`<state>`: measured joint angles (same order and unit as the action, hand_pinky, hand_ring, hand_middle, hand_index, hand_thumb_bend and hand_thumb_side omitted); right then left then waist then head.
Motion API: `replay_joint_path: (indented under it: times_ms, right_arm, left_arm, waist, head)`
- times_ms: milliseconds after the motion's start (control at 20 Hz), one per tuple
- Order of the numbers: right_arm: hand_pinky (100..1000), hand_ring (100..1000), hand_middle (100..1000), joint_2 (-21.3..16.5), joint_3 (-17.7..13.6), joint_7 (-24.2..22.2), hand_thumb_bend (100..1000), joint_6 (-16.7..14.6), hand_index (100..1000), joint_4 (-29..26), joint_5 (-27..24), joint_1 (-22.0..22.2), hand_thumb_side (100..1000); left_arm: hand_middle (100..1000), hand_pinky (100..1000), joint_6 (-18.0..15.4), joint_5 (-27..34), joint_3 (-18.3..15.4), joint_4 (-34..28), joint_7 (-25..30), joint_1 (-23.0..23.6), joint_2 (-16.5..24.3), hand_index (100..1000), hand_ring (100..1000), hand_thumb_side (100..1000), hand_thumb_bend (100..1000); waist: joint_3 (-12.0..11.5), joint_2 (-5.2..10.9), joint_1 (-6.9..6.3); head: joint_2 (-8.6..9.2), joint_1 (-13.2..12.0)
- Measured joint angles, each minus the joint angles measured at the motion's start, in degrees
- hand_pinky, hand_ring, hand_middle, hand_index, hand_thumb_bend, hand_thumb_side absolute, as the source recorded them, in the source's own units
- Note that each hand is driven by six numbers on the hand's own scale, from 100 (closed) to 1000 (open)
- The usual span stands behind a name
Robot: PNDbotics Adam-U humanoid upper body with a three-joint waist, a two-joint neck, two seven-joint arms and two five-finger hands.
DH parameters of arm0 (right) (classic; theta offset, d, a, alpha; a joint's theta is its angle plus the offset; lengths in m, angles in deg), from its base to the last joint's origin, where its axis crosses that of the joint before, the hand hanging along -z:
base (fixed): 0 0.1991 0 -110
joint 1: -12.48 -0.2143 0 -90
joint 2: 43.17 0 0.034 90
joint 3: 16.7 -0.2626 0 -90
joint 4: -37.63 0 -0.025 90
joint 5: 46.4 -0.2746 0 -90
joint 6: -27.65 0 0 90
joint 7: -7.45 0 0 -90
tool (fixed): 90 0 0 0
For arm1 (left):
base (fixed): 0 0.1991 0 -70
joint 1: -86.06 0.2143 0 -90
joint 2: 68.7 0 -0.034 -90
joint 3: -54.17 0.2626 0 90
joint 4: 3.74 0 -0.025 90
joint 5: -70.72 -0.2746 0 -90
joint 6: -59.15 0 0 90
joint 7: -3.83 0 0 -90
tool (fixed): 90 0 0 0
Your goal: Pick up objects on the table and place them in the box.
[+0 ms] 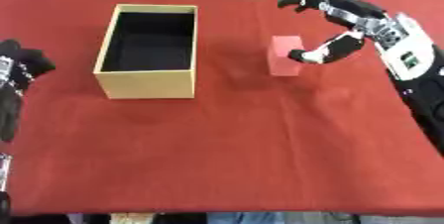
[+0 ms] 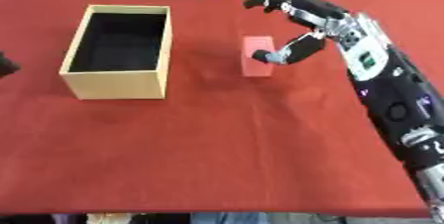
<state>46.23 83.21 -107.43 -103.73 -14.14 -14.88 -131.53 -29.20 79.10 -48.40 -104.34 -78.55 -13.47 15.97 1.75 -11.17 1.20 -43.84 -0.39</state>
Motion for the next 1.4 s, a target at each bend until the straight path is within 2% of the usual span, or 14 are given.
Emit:
replay_joint_path:
  times_ms: [500, 950, 1400]
  right_arm:
    - [854, 973, 882, 1.96, -3.18, 2.80, 334, -1.24, 974, 6.56, 7.25, 0.02, 543]
    - [853, 971, 882, 2.21, -3.57, 5.06, 334, -1.94, 974, 8.24, 10.69, 0.03, 560]
    - [845, 963, 870, 2.21, -4.32, 7.32, 329, -1.29, 972, 9.81, 13.79, 0.13, 572]
  left_arm:
    - [554, 855, 0.02, 0.00, 0.03, 0.09, 0.24, 0.01, -0.04, 649, 653, 758, 265]
    - [554, 855, 0.02, -0.01, 0.04, 0.29, 0.29, 0.01, -0.05, 649, 653, 760, 265]
    - [554, 855, 0.02, -0.04, 0.04, 0.29, 0.29, 0.01, -0.06, 649, 653, 760, 265]
  waist:
    - [-0.50, 0.04, 0.01]
    - [-0.65, -0.04, 0.04]
    - [-0.67, -0.12, 0.04]
  head:
    - [0.00, 0.48]
    - [0.00, 0.49]
    - [0.00, 0.47]
